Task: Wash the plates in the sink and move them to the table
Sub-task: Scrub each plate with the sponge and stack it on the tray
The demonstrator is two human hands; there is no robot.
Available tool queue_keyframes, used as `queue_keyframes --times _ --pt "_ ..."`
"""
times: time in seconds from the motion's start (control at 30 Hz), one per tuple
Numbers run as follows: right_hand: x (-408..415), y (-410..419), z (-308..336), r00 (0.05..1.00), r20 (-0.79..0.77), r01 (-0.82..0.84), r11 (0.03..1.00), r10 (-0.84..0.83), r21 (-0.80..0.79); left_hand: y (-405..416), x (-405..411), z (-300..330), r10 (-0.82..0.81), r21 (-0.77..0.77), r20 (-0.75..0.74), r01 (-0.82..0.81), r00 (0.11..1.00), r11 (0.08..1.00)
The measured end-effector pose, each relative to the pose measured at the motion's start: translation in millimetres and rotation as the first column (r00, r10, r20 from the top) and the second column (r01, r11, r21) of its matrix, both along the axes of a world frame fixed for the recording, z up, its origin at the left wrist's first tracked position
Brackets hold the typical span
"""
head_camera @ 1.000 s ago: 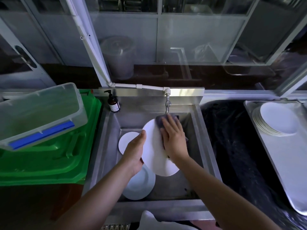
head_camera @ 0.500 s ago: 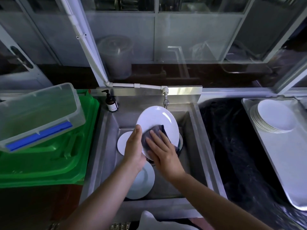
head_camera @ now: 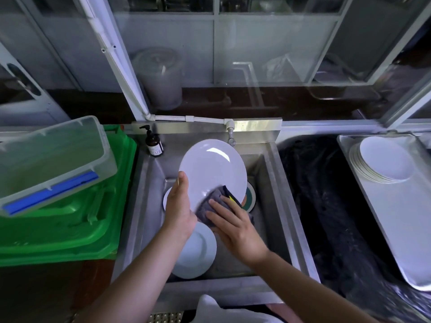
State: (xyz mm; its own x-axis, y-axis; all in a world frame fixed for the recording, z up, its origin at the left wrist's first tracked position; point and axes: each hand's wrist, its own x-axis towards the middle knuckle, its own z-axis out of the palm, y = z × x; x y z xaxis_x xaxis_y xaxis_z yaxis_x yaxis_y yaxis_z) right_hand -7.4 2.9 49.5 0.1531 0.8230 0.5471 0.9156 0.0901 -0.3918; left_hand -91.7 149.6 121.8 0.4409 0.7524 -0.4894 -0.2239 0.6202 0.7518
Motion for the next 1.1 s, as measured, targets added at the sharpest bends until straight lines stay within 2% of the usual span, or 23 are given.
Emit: queue_keyframes --times 0.13,0.23,0.4,0.47,0.53,0.6,0.67,0.73,0.8,0.87,0.9,0.97,1.03,1.1 --pt "24 -10 -12 0.998 -0.013 0.066 0.993 -0.068 -0.096 7 -4 -5 -0.053 0.003 -0.054 0.054 0.997 0.999" --pt "33 12 3 0.996 0.027 0.085 0.994 -0.083 -0.071 1 0 0 -0.153 0.011 -0.114 0.155 0.982 0.988" --pt "45 65 35 0.904 -0.188 0.377 0.923 -0.384 -0.073 -23 4 -5 -0.246 -0.003 -0.193 0.25 0.95 0.968" --pt "30 70 36 0.92 -0.17 0.356 0.935 -0.352 -0.01 -26 7 -4 -0.202 -0.015 -0.158 0.202 0.967 0.979" --pt "9 59 28 0.973 -0.087 0.22 0.973 -0.213 0.069 -19 10 0 -0.09 -0.012 -0.102 0.089 0.991 0.996" --pt "0 35 13 0.997 -0.041 0.073 0.997 -0.072 0.029 -8 7 3 -0.017 -0.018 -0.077 0.015 0.997 1.0" --pt "11 15 -1 1.0 -0.013 0.007 1.0 -0.007 -0.03 5 0 4 -0.013 -0.02 -0.098 0.012 0.995 1.0" --pt "35 12 -8 0.996 -0.002 0.091 0.993 -0.091 -0.079 9 -8 4 -0.073 -0.004 -0.152 0.073 0.986 0.997" --pt "56 24 -4 0.95 -0.084 0.287 0.948 -0.3 -0.14 3 -13 4 -0.162 -0.034 -0.172 0.158 0.972 0.987" --pt "62 42 7 0.888 -0.169 0.389 0.894 -0.428 -0.222 -7 -16 1 -0.221 -0.074 -0.183 0.211 0.958 0.975" --pt "61 50 12 0.886 -0.176 0.388 0.895 -0.428 -0.222 -10 -16 0 -0.235 -0.094 -0.19 0.221 0.953 0.971" --pt "48 58 13 0.939 -0.108 0.313 0.941 -0.327 -0.128 -14 -13 1 -0.243 -0.121 -0.181 0.224 0.953 0.967" --pt "33 51 9 0.981 -0.054 0.182 0.981 -0.185 -0.069 -11 -10 0 -0.189 -0.14 -0.154 0.168 0.97 0.976" --pt "22 32 3 0.994 -0.047 0.095 0.99 -0.1 -0.105 -4 -8 -1 -0.103 -0.167 -0.139 0.079 0.985 0.983"
